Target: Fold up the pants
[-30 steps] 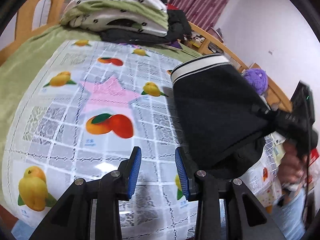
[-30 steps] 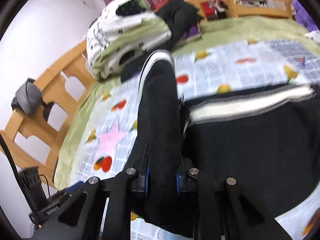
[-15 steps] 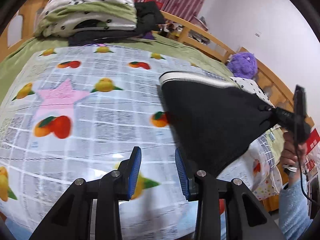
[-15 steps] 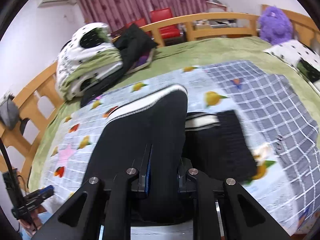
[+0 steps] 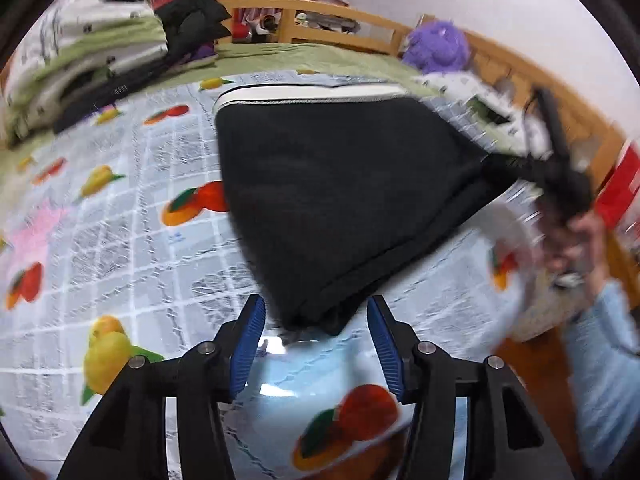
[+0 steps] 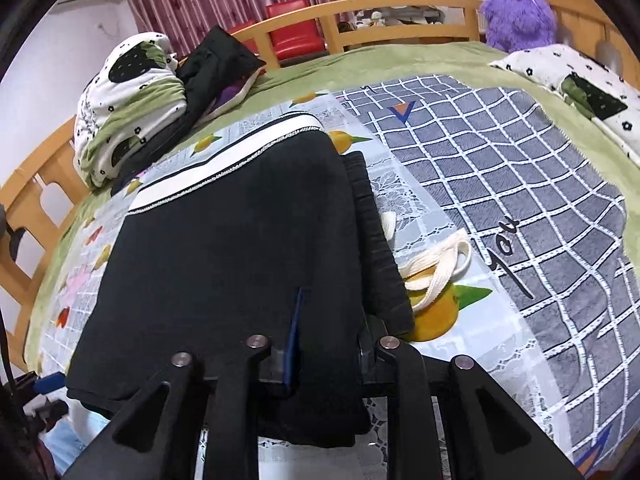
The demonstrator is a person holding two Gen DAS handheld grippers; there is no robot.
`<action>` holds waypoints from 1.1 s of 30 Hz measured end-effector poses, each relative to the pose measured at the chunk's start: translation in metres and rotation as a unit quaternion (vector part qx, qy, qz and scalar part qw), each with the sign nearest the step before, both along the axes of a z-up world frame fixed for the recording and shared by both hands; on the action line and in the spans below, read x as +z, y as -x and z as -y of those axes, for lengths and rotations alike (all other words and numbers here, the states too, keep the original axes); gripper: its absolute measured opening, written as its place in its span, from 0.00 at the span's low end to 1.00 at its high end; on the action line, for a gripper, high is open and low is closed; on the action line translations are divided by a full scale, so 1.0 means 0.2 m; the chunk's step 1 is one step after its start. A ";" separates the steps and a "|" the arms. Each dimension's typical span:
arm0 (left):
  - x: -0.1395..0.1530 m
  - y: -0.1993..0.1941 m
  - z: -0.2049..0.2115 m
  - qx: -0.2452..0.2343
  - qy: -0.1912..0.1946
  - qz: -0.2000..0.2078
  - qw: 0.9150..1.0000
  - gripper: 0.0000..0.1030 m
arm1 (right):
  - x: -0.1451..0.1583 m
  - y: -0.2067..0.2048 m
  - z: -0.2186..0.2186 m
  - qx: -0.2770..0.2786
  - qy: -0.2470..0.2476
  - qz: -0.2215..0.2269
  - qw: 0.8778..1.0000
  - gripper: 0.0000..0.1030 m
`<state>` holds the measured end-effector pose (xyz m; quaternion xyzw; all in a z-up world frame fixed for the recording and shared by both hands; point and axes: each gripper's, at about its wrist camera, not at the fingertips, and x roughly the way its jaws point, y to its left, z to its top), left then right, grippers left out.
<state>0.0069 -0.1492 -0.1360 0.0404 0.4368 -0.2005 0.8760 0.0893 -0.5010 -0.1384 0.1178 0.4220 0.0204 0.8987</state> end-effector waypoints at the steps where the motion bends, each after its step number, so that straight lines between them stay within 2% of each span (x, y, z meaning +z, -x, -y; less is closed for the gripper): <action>1: -0.02 -0.01 0.02 0.012 -0.023 0.009 1.000 0.49 | 0.01 0.01 -0.01 0.000 0.004 0.001 1.000 0.23; 4: -0.10 -0.09 0.07 0.035 -0.056 0.001 0.998 0.49 | 0.00 0.02 -0.02 -0.001 0.014 -0.002 1.000 0.25; 5: -0.15 -0.13 0.08 0.045 -0.065 -0.015 0.997 0.42 | -0.01 0.02 -0.01 -0.004 0.011 -0.006 1.000 0.25; 6: -0.17 -0.15 0.08 0.044 -0.052 -0.027 0.997 0.22 | -0.02 0.03 0.00 -0.007 0.008 -0.007 1.000 0.23; 7: -0.16 -0.17 0.06 0.052 -0.025 -0.030 0.998 0.19 | -0.01 0.03 0.00 -0.007 0.003 -0.006 1.000 0.20; 8: -0.14 -0.16 0.04 0.065 -0.019 -0.021 0.998 0.15 | 0.00 0.04 0.00 -0.009 0.000 -0.007 1.000 0.18; 10: -0.04 -0.14 -0.08 0.093 0.017 0.026 0.995 0.14 | 0.03 0.08 0.01 -0.010 -0.024 0.000 1.000 0.16; 11: 0.00 -0.14 -0.16 0.105 0.040 0.036 0.993 0.13 | 0.04 0.11 0.01 -0.007 -0.041 0.006 0.999 0.16; 13: 0.02 -0.14 -0.28 0.117 0.057 0.029 0.991 0.13 | 0.01 0.15 -0.02 0.003 -0.058 0.001 0.998 0.16; 15: -0.04 -0.15 -0.34 0.114 0.052 0.010 0.992 0.13 | -0.06 0.17 -0.11 0.019 -0.047 -0.016 0.999 0.17; 17: -0.14 -0.17 -0.38 0.092 0.054 -0.027 0.994 0.13 | -0.06 0.21 -0.20 0.029 0.004 -0.007 1.000 0.18; 19: -0.16 -0.12 -0.41 0.072 0.058 -0.033 0.995 0.20 | -0.02 0.22 -0.24 0.033 0.038 -0.008 0.999 0.23; 20: -0.15 -0.09 -0.43 0.060 0.061 -0.022 0.996 0.24 | 0.02 0.23 -0.24 0.033 0.039 -0.005 0.999 0.25; 22: -0.10 -0.01 -0.50 0.057 0.046 0.006 0.997 0.38 | 0.07 0.25 -0.21 0.030 0.035 0.013 0.999 0.26; 23: -0.06 0.02 -0.55 0.063 0.041 0.021 0.997 0.42 | 0.11 0.25 -0.20 0.026 0.041 0.025 0.999 0.31; 24: -0.04 0.03 -0.60 0.067 0.048 0.025 0.996 0.48 | 0.14 0.25 -0.19 0.019 0.050 0.037 0.998 0.38; 25: -0.02 0.04 -0.65 0.069 0.061 0.025 0.995 0.49 | 0.16 0.23 -0.17 0.011 0.056 0.043 0.997 0.40; 28: 0.04 -0.06 -0.74 0.089 0.094 0.015 0.991 0.49 | 0.18 0.12 -0.10 -0.015 0.042 0.046 0.998 0.42; 29: 0.06 -0.12 -0.74 0.092 0.103 0.013 0.990 0.49 | 0.18 0.07 -0.09 -0.020 0.032 0.042 0.998 0.45; 30: 0.07 -0.19 -0.72 0.092 0.111 0.006 0.990 0.50 | 0.16 0.00 -0.08 -0.019 0.025 0.034 0.999 0.52; 33: 0.06 -0.41 -0.60 0.066 0.136 -0.023 0.988 0.50 | 0.04 -0.18 -0.07 -0.022 0.012 -0.018 1.000 0.55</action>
